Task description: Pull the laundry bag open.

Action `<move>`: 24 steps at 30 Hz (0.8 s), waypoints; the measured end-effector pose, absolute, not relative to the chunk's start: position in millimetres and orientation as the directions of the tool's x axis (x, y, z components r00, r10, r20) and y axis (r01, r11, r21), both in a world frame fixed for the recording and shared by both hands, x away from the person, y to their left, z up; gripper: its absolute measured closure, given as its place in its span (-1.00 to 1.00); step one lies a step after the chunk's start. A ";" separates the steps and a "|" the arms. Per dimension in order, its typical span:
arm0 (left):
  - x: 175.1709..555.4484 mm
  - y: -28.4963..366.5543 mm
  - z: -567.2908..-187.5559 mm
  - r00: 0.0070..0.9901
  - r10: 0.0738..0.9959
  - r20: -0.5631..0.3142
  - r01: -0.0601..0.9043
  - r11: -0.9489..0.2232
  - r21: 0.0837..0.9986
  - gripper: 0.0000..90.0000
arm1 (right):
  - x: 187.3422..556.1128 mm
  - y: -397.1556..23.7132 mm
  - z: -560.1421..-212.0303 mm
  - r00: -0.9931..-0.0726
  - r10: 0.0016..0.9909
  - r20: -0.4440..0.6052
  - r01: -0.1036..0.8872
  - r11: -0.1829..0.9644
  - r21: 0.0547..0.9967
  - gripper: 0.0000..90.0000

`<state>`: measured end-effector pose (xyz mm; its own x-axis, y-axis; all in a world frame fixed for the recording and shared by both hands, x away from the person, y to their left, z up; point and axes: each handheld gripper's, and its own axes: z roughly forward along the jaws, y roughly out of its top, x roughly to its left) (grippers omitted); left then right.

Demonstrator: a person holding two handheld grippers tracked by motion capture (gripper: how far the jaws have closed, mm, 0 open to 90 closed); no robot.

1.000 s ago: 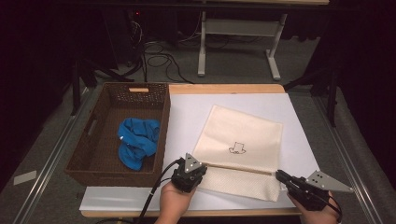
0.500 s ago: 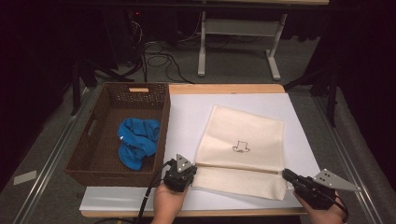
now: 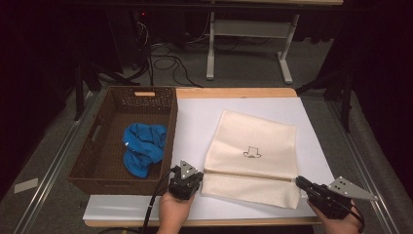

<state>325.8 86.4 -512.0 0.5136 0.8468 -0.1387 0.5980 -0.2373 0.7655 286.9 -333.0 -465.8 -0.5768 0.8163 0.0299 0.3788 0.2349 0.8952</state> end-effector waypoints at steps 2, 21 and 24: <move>325.5 87.5 -512.1 0.515 0.845 -0.145 0.598 -0.233 0.767 0.93 | 287.2 -332.2 -467.0 -0.580 0.814 0.038 0.387 0.234 0.892 0.91; 323.4 85.0 -513.6 0.524 0.844 -0.111 0.590 -0.266 0.762 0.91 | 293.0 -330.9 -479.1 -0.585 0.808 0.072 0.484 0.277 0.830 0.85; 324.1 85.8 -514.4 0.526 0.842 -0.117 0.591 -0.264 0.762 0.91 | 292.9 -330.5 -479.2 -0.583 0.809 0.075 0.488 0.275 0.829 0.80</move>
